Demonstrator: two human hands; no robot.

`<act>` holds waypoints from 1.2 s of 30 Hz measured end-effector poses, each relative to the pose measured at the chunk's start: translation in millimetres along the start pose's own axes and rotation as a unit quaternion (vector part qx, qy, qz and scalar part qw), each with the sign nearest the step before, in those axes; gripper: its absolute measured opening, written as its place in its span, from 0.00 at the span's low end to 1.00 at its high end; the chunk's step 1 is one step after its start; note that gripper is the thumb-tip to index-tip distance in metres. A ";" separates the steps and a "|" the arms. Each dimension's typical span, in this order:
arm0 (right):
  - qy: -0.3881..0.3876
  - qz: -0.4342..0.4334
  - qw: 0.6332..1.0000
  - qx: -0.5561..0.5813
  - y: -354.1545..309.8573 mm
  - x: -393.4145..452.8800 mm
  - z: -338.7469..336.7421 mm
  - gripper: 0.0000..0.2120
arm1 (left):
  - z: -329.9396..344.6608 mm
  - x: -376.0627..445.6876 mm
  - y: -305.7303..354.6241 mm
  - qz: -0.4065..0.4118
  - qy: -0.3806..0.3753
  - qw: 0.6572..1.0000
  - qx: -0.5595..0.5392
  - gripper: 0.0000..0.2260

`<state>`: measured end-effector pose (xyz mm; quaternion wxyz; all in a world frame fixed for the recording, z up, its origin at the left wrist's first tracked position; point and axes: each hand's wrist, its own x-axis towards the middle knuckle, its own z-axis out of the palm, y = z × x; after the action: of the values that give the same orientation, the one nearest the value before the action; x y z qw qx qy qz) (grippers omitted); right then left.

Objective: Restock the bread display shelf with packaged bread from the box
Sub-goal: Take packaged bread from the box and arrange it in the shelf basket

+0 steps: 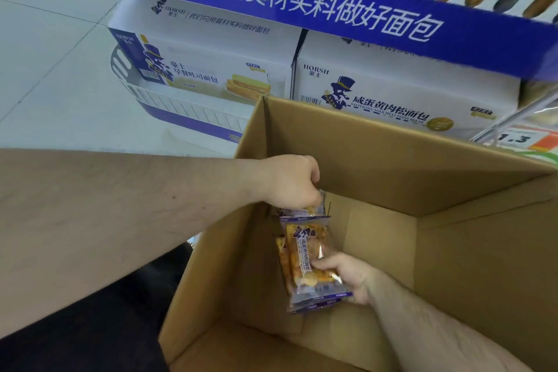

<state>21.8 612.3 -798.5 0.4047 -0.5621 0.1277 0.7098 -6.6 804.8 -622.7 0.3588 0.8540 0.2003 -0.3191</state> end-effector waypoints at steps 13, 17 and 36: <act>-0.045 -0.244 0.967 0.062 -40.2 -107.7 6.9 0.50 | 38.8 -23.1 15.6 -0.107 -0.099 0.884 -0.445 0.31; -0.004 -0.314 0.949 -0.044 -59.0 -100.0 39.3 0.53 | 34.3 -16.3 3.9 -0.088 0.007 0.869 -0.487 0.26; 0.281 -0.037 0.958 0.042 -55.5 68.5 14.3 0.23 | -25.0 4.2 -6.1 -0.020 0.236 0.970 0.055 0.31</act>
<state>48.9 686.4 -840.2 0.4016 -0.7256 0.2450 0.5023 2.9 827.8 -615.1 0.2478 0.9194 0.2784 -0.1259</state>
